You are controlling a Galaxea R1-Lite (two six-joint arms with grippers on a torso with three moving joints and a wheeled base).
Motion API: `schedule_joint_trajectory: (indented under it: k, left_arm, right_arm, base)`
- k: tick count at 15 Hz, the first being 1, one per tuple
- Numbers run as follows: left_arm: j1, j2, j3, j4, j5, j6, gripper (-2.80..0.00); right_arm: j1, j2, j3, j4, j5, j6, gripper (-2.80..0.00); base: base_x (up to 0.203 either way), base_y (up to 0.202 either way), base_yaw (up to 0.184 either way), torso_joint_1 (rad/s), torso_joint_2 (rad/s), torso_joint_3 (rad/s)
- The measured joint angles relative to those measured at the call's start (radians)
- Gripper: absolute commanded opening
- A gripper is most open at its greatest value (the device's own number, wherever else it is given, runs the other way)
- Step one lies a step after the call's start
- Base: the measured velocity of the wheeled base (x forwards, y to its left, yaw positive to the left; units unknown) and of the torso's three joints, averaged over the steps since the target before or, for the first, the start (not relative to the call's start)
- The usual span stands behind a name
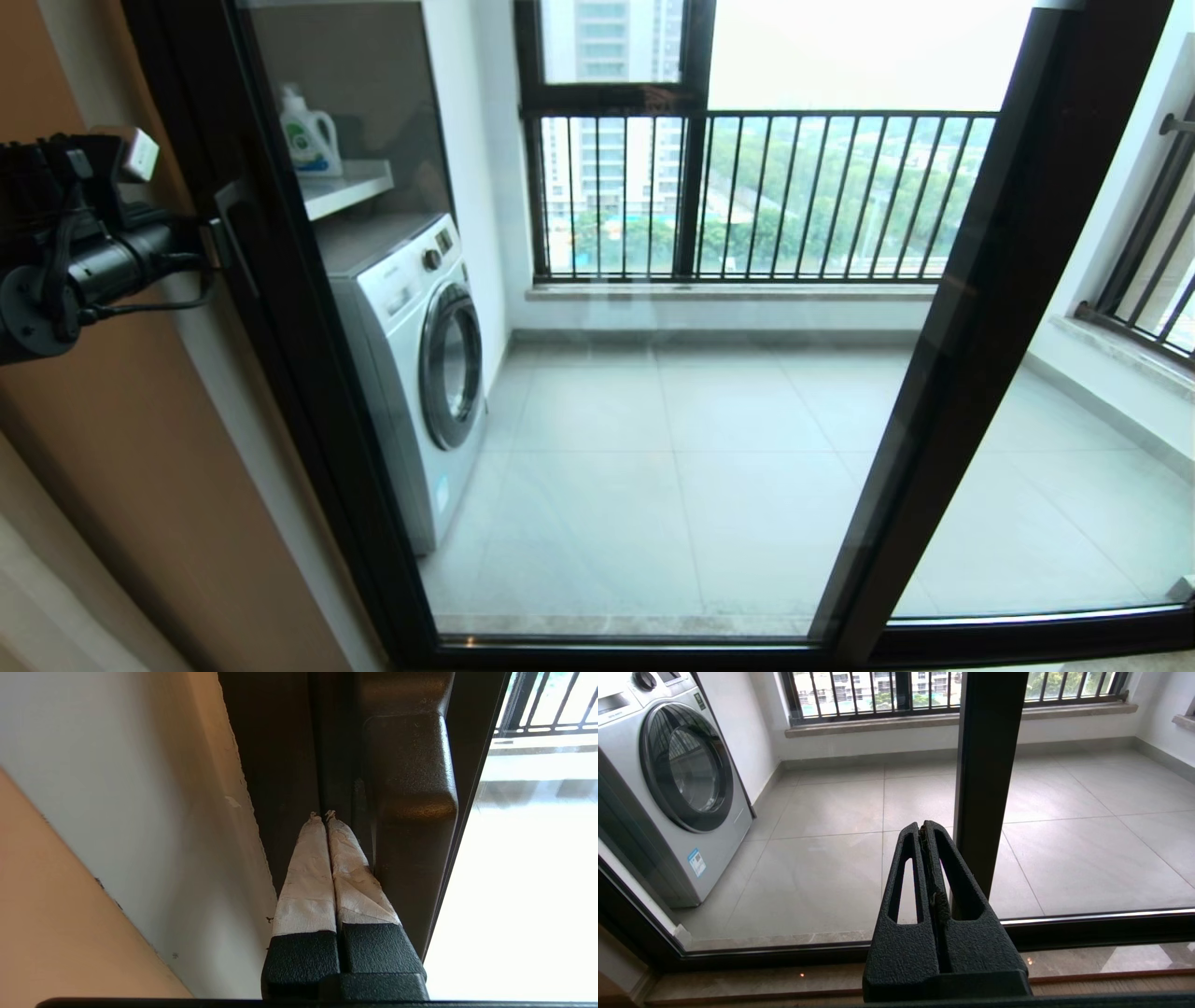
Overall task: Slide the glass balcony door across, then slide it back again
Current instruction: Open the slid door
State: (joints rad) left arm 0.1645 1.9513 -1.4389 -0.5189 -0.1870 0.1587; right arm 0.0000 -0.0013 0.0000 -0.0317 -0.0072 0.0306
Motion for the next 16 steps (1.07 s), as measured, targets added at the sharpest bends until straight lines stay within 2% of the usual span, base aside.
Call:
schedule_joint_trajectory:
  k: [4,13,16]
  left_arm:
    - [0.0,-0.001,0.0,0.0,-0.005,-0.001,-2.8]
    - [-0.058,-0.022,0.017,-0.006,-0.019,0.001,-2.8]
    - [-0.095,-0.024,0.01,-0.008,0.024,0.004,-2.8]
  right_arm:
    - [0.0,0.0,0.0,0.0,-0.001,0.0,-2.8]
    - [0.0,0.0,0.0,0.0,0.0,0.0,-2.8]
    - [0.0,0.0,0.0,0.0,0.0,0.0,-2.8]
  base:
    - [0.0,0.0,0.0,0.0,0.0,0.0]
    - [0.0,0.0,0.0,0.0,0.0,0.0]
    - [0.0,0.0,0.0,0.0,0.0,0.0]
